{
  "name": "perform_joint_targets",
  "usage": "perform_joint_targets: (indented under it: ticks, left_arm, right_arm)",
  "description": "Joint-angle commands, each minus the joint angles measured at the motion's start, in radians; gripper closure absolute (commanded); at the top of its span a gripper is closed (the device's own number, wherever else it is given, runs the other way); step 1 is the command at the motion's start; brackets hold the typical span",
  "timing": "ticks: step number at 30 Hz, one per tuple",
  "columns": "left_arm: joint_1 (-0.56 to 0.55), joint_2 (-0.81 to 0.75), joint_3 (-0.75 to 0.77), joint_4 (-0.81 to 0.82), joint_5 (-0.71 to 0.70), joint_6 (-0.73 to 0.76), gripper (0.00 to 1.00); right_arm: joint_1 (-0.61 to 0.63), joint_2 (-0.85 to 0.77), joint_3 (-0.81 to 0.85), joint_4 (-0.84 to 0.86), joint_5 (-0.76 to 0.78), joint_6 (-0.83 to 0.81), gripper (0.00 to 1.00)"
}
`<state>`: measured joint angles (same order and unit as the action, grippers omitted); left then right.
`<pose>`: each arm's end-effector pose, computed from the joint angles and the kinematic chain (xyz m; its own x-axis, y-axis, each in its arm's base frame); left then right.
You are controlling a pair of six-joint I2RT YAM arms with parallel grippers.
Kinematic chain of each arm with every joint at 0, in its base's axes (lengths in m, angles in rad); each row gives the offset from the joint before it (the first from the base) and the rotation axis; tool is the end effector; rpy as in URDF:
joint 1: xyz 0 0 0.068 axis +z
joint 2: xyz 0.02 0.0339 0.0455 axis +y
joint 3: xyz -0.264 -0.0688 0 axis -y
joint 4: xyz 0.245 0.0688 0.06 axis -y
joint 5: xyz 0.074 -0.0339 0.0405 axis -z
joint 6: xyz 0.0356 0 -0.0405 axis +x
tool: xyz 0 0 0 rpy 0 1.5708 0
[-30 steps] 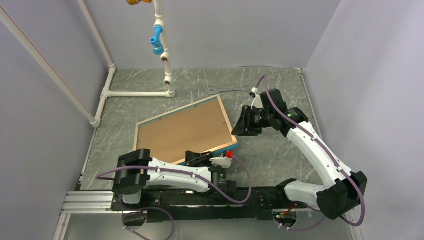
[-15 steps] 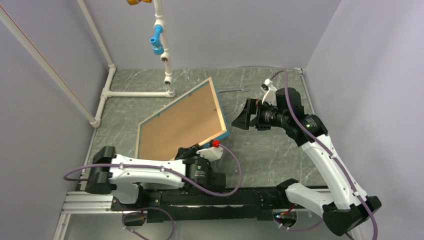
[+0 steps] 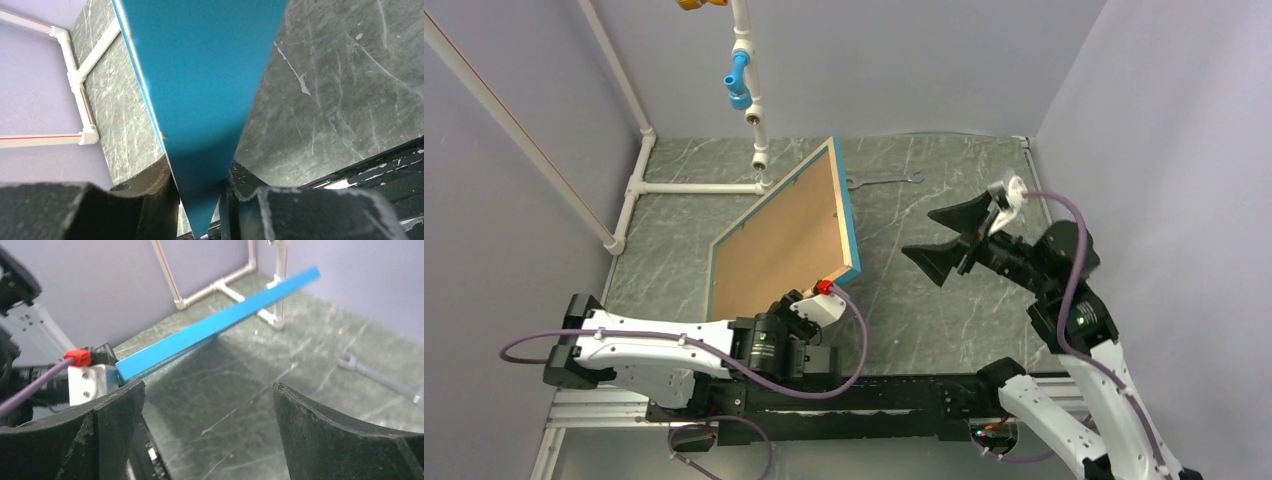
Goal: Put the photo into the frame
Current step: Turn over the photo frame at the center of the board.
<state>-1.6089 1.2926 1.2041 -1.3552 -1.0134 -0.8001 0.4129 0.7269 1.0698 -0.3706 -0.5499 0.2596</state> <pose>0.0222 -0.2096 0.3134 -0.3558 0.6279 -0.6922 0.3982 0.7720 0.4955 0.1186 0.0723 0.4249 -0.2352 0.1359 -0.9624 -0.7866 0.5550 0.2706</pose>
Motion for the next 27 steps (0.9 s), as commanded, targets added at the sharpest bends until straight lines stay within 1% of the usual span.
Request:
perform_joint_targets:
  ticks: [1,3,4,9,11,13,15,19,24,27]
  left_arm:
    - [-0.029,-0.102,-0.018,0.245,0.085,-0.088,1.00]
    - [-0.036,-0.130,-0.034,0.267,0.090,-0.083,1.00]
    - [-0.038,-0.141,-0.042,0.277,0.095,-0.080,1.00]
    - [-0.044,-0.189,-0.067,0.304,0.117,-0.069,1.00]
    - [-0.050,-0.205,-0.076,0.313,0.128,-0.066,1.00]
    - [-0.054,-0.222,-0.086,0.326,0.139,-0.060,1.00]
    - [-0.056,-0.239,-0.095,0.335,0.147,-0.059,1.00]
    - [-0.059,-0.276,-0.114,0.357,0.166,-0.048,1.00]
    - [-0.061,-0.319,-0.141,0.367,0.181,-0.053,1.00]
    - [-0.062,-0.335,-0.154,0.363,0.190,-0.062,1.00]
  right_arm:
    - [-0.002,-0.082,-0.108,0.326,-0.142,-0.200,0.00]
    - [-0.001,-0.092,-0.138,0.387,-0.189,-0.246,0.00]
    - [0.000,-0.088,-0.149,0.418,-0.221,-0.302,0.00]
    - [0.004,-0.025,-0.161,0.471,-0.412,-0.517,0.00]
    - [0.010,-0.003,-0.169,0.480,-0.478,-0.641,0.00]
    - [0.028,0.031,-0.170,0.465,-0.499,-0.769,0.00]
    - [0.053,0.068,-0.153,0.414,-0.514,-0.924,0.00]
    - [0.155,0.165,-0.091,0.306,-0.451,-1.166,0.00]
    - [0.345,0.299,-0.006,0.222,-0.249,-1.408,0.00]
    - [0.432,0.357,0.016,0.243,-0.115,-1.486,0.00]
